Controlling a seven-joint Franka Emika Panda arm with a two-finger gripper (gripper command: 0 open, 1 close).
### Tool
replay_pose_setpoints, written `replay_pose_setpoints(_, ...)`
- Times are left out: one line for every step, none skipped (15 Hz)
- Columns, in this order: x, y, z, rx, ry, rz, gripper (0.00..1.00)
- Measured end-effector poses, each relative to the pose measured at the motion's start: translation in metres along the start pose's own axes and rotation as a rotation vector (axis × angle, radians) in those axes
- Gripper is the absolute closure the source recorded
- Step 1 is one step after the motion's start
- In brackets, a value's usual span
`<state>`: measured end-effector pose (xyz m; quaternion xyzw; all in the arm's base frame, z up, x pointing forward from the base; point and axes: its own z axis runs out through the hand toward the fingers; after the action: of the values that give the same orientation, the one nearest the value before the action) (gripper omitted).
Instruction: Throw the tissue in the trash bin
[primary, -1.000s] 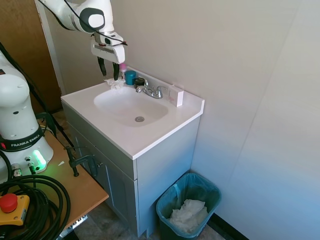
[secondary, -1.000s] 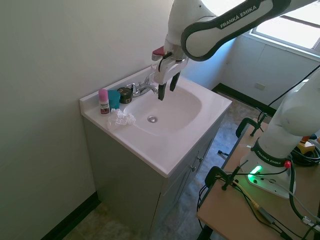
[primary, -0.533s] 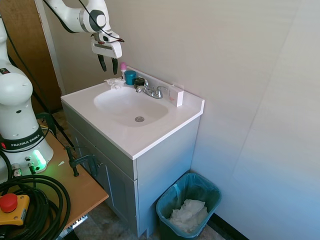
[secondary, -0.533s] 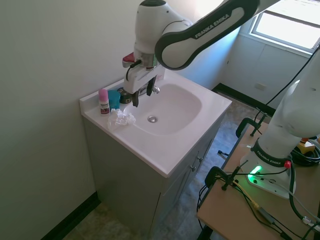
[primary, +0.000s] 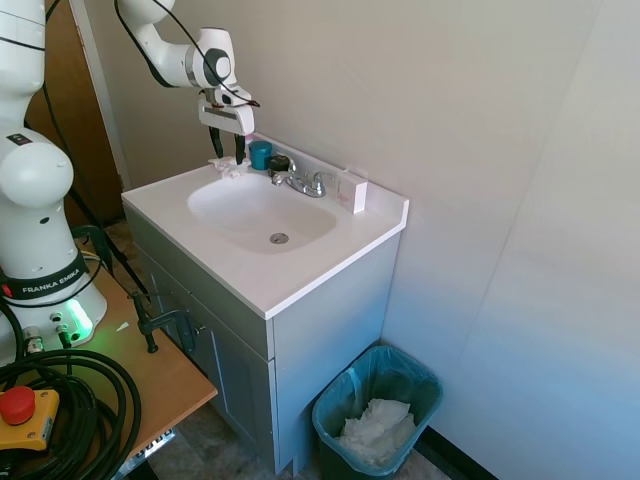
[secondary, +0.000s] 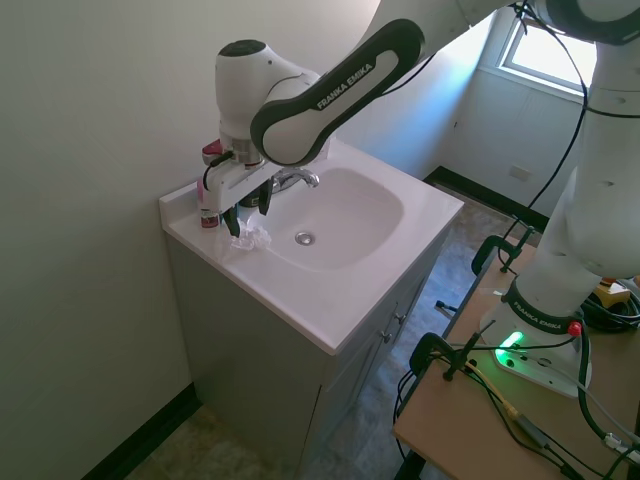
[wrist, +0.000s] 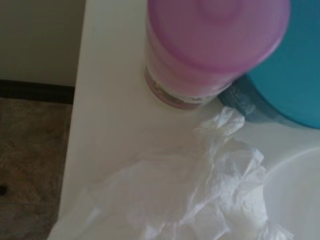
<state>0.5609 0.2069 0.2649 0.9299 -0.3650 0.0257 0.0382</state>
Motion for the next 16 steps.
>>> replay_pose_setpoints(0.002,0.0,0.008,-0.01,-0.004,0.004,0.0)
replay_pose_setpoints(0.003,0.0,0.016,-0.019,-0.009,0.006,1.0)
replay_pose_setpoints(0.001,-0.001,0.023,-0.027,-0.013,0.004,1.0)
replay_pose_setpoints(-0.001,-0.003,0.024,-0.026,-0.014,0.002,1.0)
replay_pose_setpoints(-0.002,-0.005,0.024,-0.025,-0.014,0.0,1.0)
replay_pose_setpoints(-0.003,-0.005,0.024,-0.025,-0.017,0.003,1.0)
replay_pose_setpoints(-0.002,-0.005,0.024,-0.025,-0.02,0.006,1.0)
replay_pose_setpoints(-0.003,-0.005,0.024,-0.024,-0.023,0.009,1.0)
replay_pose_setpoints(-0.003,-0.005,0.024,-0.024,-0.024,0.011,1.0)
replay_pose_setpoints(-0.003,-0.005,0.024,-0.024,-0.024,0.014,1.0)
replay_pose_setpoints(-0.002,-0.005,0.025,-0.026,-0.025,0.017,1.0)
replay_pose_setpoints(0.0,-0.004,0.025,-0.028,-0.024,0.02,1.0)
replay_pose_setpoints(0.002,-0.002,0.025,-0.03,-0.023,0.025,1.0)
replay_pose_setpoints(0.004,-0.001,0.025,-0.031,-0.023,0.029,1.0)
replay_pose_setpoints(0.006,-0.001,0.026,-0.032,-0.023,0.033,1.0)
replay_pose_setpoints(0.006,0.0,0.025,-0.033,-0.024,0.036,1.0)
